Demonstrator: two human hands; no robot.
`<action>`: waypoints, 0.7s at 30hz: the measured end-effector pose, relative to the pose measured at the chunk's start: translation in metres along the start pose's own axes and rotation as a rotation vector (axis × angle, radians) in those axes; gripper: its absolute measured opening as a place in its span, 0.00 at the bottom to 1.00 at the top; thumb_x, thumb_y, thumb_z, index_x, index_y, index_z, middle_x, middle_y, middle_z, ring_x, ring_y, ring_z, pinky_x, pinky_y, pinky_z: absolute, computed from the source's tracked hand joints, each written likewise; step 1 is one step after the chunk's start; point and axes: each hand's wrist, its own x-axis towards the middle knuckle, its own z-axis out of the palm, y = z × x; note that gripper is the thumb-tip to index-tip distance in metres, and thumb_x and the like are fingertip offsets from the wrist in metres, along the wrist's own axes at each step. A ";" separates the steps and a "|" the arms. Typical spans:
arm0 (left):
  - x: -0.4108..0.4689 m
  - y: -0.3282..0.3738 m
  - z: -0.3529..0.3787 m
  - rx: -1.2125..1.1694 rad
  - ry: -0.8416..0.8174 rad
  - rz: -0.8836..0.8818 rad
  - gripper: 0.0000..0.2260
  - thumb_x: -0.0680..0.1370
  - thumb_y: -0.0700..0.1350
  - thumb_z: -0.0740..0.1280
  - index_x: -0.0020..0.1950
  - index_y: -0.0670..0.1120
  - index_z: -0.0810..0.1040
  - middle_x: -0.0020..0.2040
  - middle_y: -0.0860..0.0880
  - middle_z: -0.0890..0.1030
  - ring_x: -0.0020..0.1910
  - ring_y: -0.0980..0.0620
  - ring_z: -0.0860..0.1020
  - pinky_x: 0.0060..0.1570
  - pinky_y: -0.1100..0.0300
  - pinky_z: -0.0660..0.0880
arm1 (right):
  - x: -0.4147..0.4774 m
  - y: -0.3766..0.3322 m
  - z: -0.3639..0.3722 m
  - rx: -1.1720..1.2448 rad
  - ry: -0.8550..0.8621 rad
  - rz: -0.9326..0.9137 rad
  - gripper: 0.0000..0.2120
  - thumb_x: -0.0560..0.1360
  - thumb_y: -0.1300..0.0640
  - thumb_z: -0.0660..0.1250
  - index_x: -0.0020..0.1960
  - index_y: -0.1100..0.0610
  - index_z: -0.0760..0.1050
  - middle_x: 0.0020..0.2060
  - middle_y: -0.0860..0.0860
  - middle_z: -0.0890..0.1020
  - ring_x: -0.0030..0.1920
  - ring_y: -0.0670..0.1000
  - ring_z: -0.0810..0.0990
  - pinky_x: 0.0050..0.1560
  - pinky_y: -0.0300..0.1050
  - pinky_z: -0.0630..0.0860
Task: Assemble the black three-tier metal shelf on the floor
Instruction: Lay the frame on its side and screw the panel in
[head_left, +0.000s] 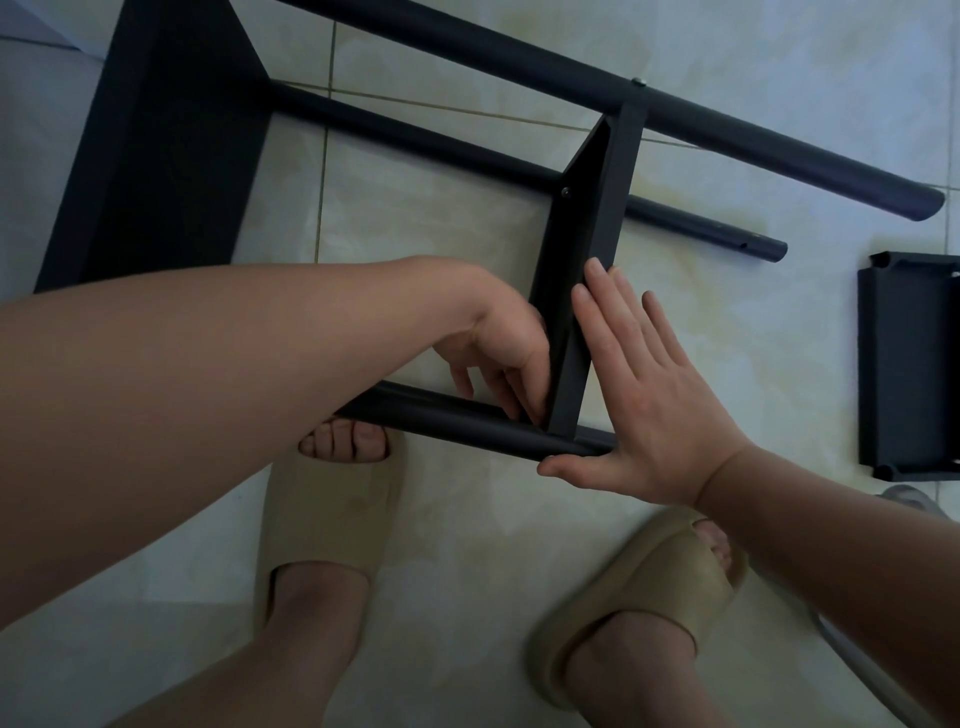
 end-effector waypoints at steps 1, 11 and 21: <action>-0.001 0.000 0.000 0.014 0.007 0.001 0.12 0.76 0.43 0.71 0.60 0.50 0.82 0.52 0.55 0.86 0.60 0.55 0.81 0.71 0.39 0.63 | 0.000 0.000 0.000 -0.002 -0.003 0.001 0.59 0.71 0.22 0.60 0.82 0.65 0.47 0.82 0.60 0.46 0.82 0.60 0.44 0.79 0.66 0.52; 0.001 -0.001 0.001 0.005 0.009 0.001 0.12 0.76 0.42 0.71 0.59 0.49 0.82 0.53 0.53 0.86 0.60 0.54 0.81 0.73 0.39 0.62 | 0.000 0.000 -0.001 0.005 0.005 0.001 0.59 0.71 0.22 0.59 0.82 0.65 0.47 0.82 0.61 0.47 0.82 0.60 0.45 0.79 0.67 0.52; 0.003 -0.002 0.002 -0.014 0.028 0.002 0.09 0.77 0.43 0.70 0.56 0.50 0.82 0.51 0.54 0.87 0.58 0.55 0.81 0.72 0.40 0.63 | 0.000 0.000 -0.001 0.003 0.008 0.001 0.59 0.71 0.23 0.60 0.82 0.65 0.48 0.82 0.61 0.48 0.82 0.60 0.45 0.79 0.66 0.52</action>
